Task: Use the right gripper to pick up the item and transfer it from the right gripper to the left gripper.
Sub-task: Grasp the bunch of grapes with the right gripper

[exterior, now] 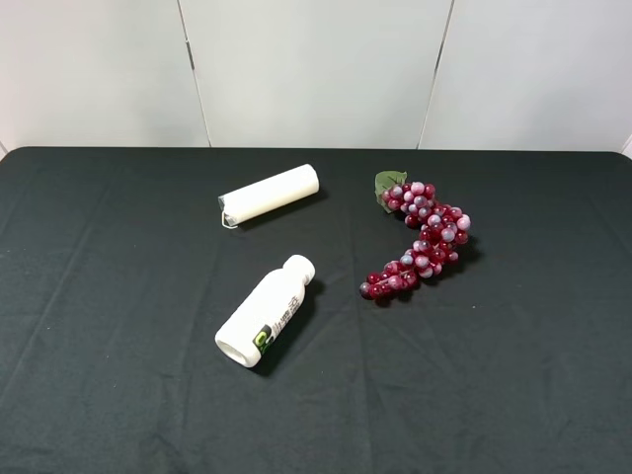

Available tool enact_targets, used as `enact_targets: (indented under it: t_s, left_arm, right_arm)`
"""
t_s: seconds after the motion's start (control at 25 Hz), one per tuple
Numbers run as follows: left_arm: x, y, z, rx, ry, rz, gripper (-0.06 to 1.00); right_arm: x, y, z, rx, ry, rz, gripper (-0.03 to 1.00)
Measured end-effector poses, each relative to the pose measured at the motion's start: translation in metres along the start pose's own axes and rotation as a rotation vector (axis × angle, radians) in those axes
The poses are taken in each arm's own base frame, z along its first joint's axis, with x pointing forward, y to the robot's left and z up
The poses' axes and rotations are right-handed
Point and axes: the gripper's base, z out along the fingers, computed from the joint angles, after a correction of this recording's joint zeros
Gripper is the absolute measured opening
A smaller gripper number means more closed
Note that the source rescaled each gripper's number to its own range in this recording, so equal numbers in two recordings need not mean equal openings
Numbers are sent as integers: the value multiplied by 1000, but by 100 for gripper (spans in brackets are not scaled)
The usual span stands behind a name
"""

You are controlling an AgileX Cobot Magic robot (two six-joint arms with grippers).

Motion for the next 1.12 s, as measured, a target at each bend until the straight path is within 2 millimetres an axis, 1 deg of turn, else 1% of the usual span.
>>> enact_targets:
  t_s: [0.08, 0.2, 0.36, 0.44, 0.48, 0.6, 0.72, 0.84, 1.0, 1.12]
  left_arm:
    - [0, 0, 0, 0, 0, 0, 98]
    - [0, 0, 0, 0, 0, 0, 98]
    - [0, 0, 0, 0, 0, 0, 98]
    - [0, 0, 0, 0, 0, 0, 98]
    - [0, 0, 0, 0, 0, 0, 98]
    - [0, 0, 0, 0, 0, 0, 98]
    - [0, 0, 0, 0, 0, 0, 98]
    - [0, 0, 0, 0, 0, 0, 98]
    - [0, 0, 0, 0, 0, 0, 98]
    - [0, 0, 0, 0, 0, 0, 98]
  right_arm:
    - [-14, 2, 10, -14, 51, -15, 100]
    - [-30, 9, 29, -56, 128, -58, 100]
    - [-45, 25, 60, -111, 253, -124, 100]
    - [-51, 34, 75, -124, 307, -123, 100]
    - [-51, 34, 75, -124, 307, -123, 100]
    - [-62, 47, 101, -133, 379, -95, 100]
    - [-71, 63, 125, -150, 431, -97, 100]
    - [-79, 86, 146, -181, 463, -113, 100]
    - [-81, 116, 169, -192, 517, -83, 100]
    - [-80, 134, 190, -184, 539, -35, 100]
